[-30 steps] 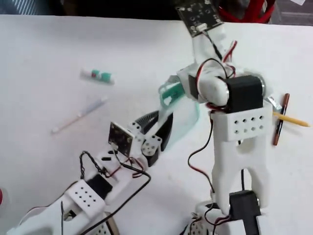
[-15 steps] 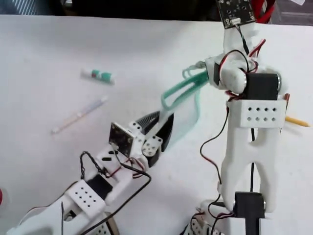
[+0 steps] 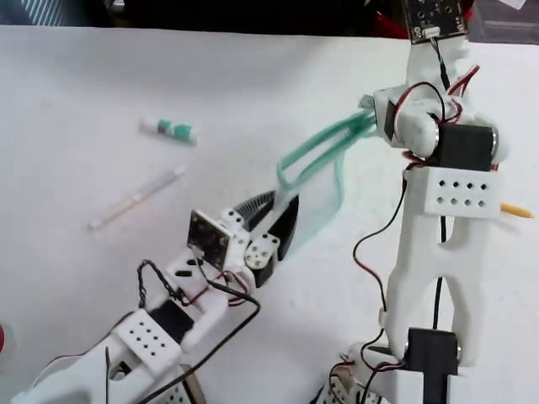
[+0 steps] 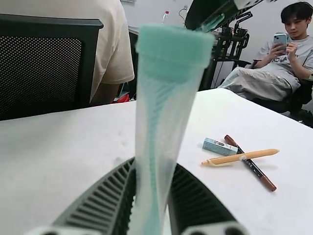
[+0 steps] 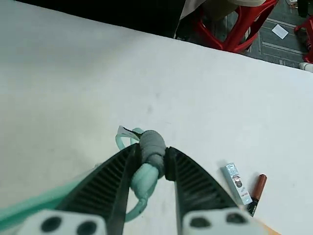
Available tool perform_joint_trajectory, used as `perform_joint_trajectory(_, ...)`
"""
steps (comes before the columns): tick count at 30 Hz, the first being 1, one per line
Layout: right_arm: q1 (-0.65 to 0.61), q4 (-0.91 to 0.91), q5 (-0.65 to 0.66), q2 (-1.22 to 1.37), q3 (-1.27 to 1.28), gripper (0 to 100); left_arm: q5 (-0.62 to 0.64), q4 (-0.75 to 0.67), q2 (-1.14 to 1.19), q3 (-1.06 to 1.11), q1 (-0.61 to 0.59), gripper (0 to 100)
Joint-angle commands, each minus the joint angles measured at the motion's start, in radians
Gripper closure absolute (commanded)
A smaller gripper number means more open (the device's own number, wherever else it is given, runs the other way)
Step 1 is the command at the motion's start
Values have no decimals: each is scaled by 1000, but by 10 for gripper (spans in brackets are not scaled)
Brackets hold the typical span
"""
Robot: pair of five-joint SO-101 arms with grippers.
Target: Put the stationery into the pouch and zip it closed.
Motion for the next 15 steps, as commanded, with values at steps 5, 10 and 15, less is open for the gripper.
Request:
perform_joint_trajectory(5, -21, 111, -92, -101, -54, 828, -2, 25, 19, 9, 10, 976)
perform_joint_trajectory(10, -90, 202, -107, -297, -163, 680, -2, 25, 19, 9, 8, 976)
perform_joint_trajectory(15, 13, 216, -83, -423, -140, 720, -2, 25, 19, 12, 5, 976)
